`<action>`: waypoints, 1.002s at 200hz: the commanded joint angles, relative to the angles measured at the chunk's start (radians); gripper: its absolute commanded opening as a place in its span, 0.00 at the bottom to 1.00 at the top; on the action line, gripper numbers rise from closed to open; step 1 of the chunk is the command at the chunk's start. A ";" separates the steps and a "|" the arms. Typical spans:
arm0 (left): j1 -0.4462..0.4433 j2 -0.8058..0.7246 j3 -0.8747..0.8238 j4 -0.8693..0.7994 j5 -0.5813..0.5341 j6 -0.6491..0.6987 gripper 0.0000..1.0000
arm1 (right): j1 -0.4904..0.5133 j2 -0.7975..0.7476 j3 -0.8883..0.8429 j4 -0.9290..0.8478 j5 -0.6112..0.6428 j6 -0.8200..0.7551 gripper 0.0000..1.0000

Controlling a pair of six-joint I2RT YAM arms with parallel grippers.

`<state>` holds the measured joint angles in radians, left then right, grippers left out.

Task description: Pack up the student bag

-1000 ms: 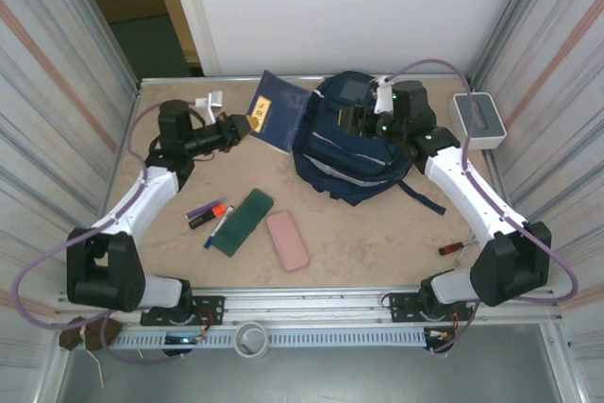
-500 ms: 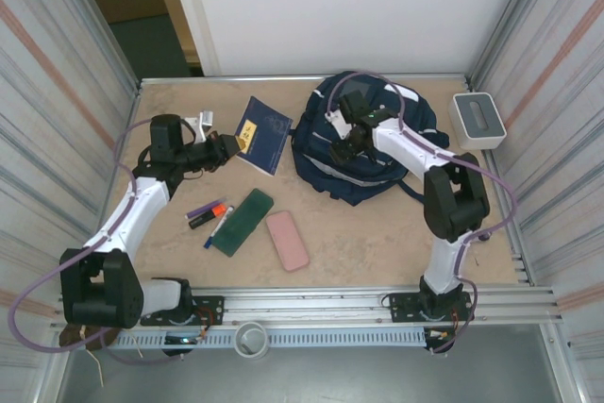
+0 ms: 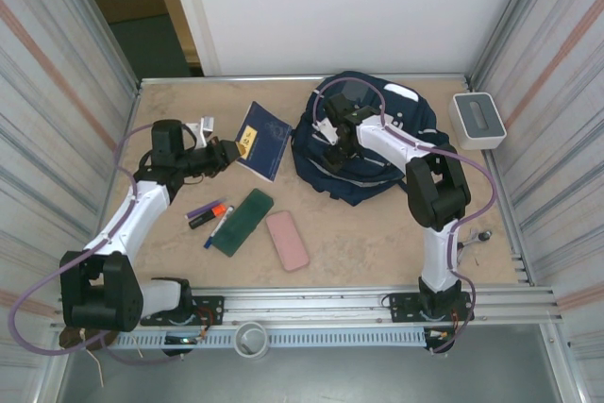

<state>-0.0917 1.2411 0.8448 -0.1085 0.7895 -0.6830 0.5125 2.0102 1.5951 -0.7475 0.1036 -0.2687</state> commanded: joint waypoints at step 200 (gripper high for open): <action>-0.242 0.025 -0.046 0.168 0.066 -0.113 0.00 | -0.107 -0.208 0.265 -0.035 -0.156 0.073 0.00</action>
<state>-0.2905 1.2362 0.8070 -0.0704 0.7792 -0.7136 0.4446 1.8477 1.7645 -0.7895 0.0910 -0.2752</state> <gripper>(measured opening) 0.121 0.066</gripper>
